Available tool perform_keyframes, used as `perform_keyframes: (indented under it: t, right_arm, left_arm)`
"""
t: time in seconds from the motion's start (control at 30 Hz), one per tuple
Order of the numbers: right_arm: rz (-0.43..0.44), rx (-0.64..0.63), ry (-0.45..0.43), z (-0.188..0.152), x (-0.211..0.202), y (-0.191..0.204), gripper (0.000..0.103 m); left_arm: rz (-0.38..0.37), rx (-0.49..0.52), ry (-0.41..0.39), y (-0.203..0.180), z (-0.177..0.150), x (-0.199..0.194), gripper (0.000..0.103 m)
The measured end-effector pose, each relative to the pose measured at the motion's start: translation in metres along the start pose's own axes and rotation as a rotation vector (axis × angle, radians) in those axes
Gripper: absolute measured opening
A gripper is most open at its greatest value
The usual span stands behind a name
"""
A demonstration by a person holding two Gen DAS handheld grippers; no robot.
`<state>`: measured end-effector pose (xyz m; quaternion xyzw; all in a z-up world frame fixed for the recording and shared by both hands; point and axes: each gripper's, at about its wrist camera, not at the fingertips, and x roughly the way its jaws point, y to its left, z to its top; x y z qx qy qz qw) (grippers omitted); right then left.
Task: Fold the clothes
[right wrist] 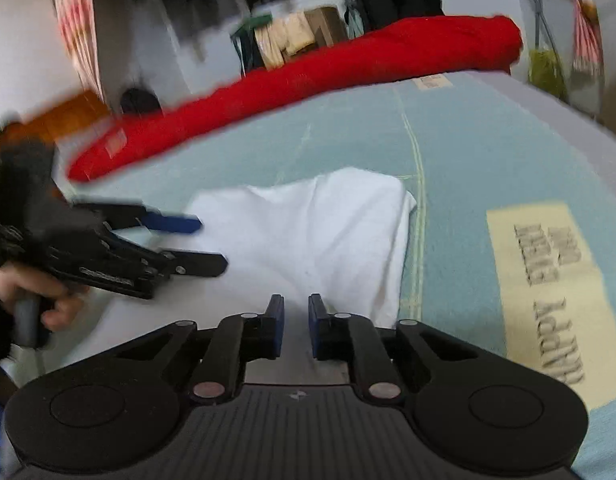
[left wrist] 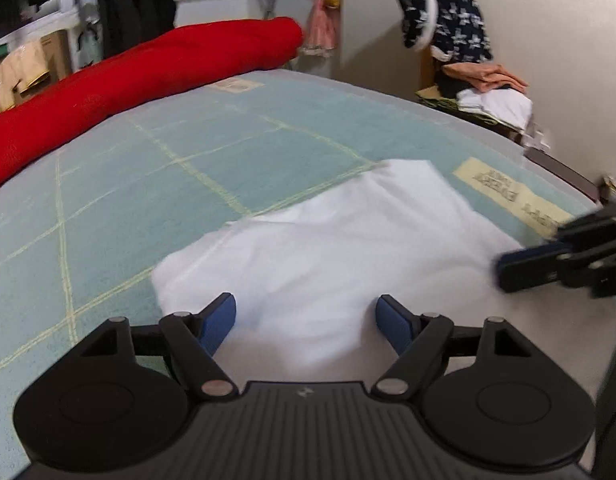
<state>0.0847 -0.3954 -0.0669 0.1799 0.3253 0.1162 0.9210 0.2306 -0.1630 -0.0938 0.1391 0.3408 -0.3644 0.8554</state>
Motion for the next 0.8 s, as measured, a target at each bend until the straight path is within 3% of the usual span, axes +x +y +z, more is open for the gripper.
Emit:
perform_keyframes:
  t: [0.07, 0.1, 0.17, 0.27, 0.37, 0.53, 0.67, 0.8]
  right_arm:
    - [-0.008, -0.032, 0.008, 0.006, 0.009, 0.003, 0.002]
    - [-0.011, -0.05, -0.001, 0.013, 0.01, 0.005, 0.008]
    - [-0.017, -0.086, -0.019, 0.028, 0.013, 0.01, 0.017]
    - [-0.026, -0.141, -0.046, 0.05, 0.016, 0.017, 0.017]
    - [-0.031, -0.17, -0.03, 0.069, 0.04, 0.017, 0.017]
    - [-0.12, -0.171, 0.064, 0.073, 0.087, -0.005, 0.019]
    - [-0.086, -0.156, 0.032, 0.072, 0.061, -0.003, 0.022]
    - [0.058, -0.239, 0.002, 0.05, 0.018, 0.029, 0.023]
  left_arm:
    - [0.004, -0.015, 0.002, 0.001, 0.006, -0.004, 0.079]
    - [0.009, -0.018, -0.009, 0.001, 0.01, -0.009, 0.074]
    - [0.0, -0.025, -0.05, 0.0, 0.016, -0.021, 0.074]
    - [-0.084, -0.047, -0.092, 0.001, 0.02, -0.034, 0.074]
    - [-0.139, -0.033, -0.078, -0.003, 0.019, -0.03, 0.075]
    - [-0.022, -0.048, 0.032, 0.003, 0.014, 0.011, 0.08]
    - [-0.023, -0.075, 0.022, 0.003, 0.021, 0.002, 0.076]
    - [0.0, -0.069, -0.004, -0.002, 0.015, -0.026, 0.076]
